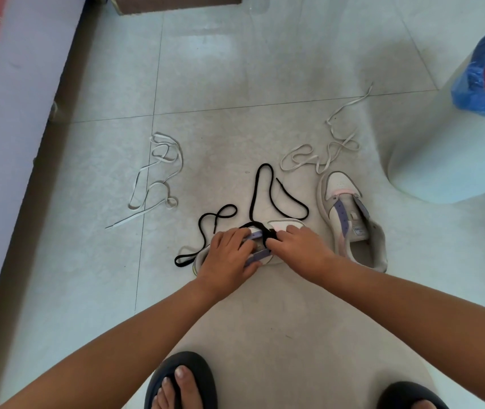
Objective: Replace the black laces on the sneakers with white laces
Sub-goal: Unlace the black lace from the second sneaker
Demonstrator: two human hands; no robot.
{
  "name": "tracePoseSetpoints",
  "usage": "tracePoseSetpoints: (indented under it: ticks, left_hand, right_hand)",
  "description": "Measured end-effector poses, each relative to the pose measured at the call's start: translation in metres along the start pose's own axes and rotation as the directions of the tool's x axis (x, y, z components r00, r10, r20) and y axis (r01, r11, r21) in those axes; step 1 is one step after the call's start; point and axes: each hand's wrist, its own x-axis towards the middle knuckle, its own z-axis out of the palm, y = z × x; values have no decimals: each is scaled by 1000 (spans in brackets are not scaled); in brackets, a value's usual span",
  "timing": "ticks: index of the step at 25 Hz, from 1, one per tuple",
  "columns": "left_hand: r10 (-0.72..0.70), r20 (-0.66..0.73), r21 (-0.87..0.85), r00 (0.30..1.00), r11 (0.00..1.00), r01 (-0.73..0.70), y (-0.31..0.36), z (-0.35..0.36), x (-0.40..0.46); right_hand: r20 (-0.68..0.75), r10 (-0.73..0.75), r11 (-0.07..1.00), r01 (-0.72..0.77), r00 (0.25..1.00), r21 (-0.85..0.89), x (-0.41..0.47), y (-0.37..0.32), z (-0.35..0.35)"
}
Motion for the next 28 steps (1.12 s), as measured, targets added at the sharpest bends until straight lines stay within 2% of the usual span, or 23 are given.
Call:
tracePoseSetpoints:
  ticks: [2, 5, 9, 11, 13, 14, 15, 16, 17, 18, 19, 20, 24, 28]
  left_hand:
    - [25, 5, -24, 1000, 999, -25, -3, -1, 2]
    - [19, 23, -71, 1000, 997, -17, -10, -3, 7]
    - [-6, 13, -66, 1000, 998, 7, -19, -5, 16]
    - [-52, 31, -60, 998, 997, 53, -25, -5, 18]
    - [-105, 52, -42, 993, 993, 107, -31, -4, 20]
    - [-122, 57, -31, 991, 992, 124, -33, -3, 20]
    - [-130, 52, -28, 990, 991, 131, -34, -2, 20]
    - [-134, 44, -31, 990, 990, 136, -34, 0, 20]
    - [-144, 37, -34, 989, 989, 146, -33, 1, 20]
    - [-160, 33, -34, 987, 986, 161, -30, 4, 20]
    - [-178, 31, -32, 983, 983, 179, -27, 6, 20]
    - [-195, 27, -26, 980, 980, 196, -24, 9, 19]
    - [-222, 4, 10, 975, 975, 222, -17, 18, 16]
    - [-229, -25, 19, 973, 973, 230, -15, 20, 16]
  right_hand:
    - [54, -128, 990, 130, 990, -50, 10, 4, -11]
    - [12, -289, 930, 284, 957, -233, 17, 7, -23]
    - [-82, -401, 859, 344, 912, -379, 17, 8, -18]
    - [-159, -379, 882, 304, 912, -359, 14, 15, -18]
    - [-275, -241, 961, 188, 931, -205, 12, 19, -16]
    - [-293, -68, 998, 65, 954, -19, 12, 16, -15]
    - [-241, 149, 972, -96, 959, 216, 14, 11, -16]
    - [-77, 358, 857, -294, 930, 424, 17, 4, -17]
    - [145, 481, 682, -473, 865, 558, 20, -3, -17]
    - [312, 497, 531, -568, 810, 629, 23, -9, -13]
    - [389, 482, 437, -600, 785, 670, 27, -14, -11]
    - [406, 474, 407, -603, 781, 686, 31, -18, -11]
    - [437, 467, 443, -631, 769, 637, 46, -25, -21]
    - [471, 436, 645, -631, 767, 431, 56, -27, -30]
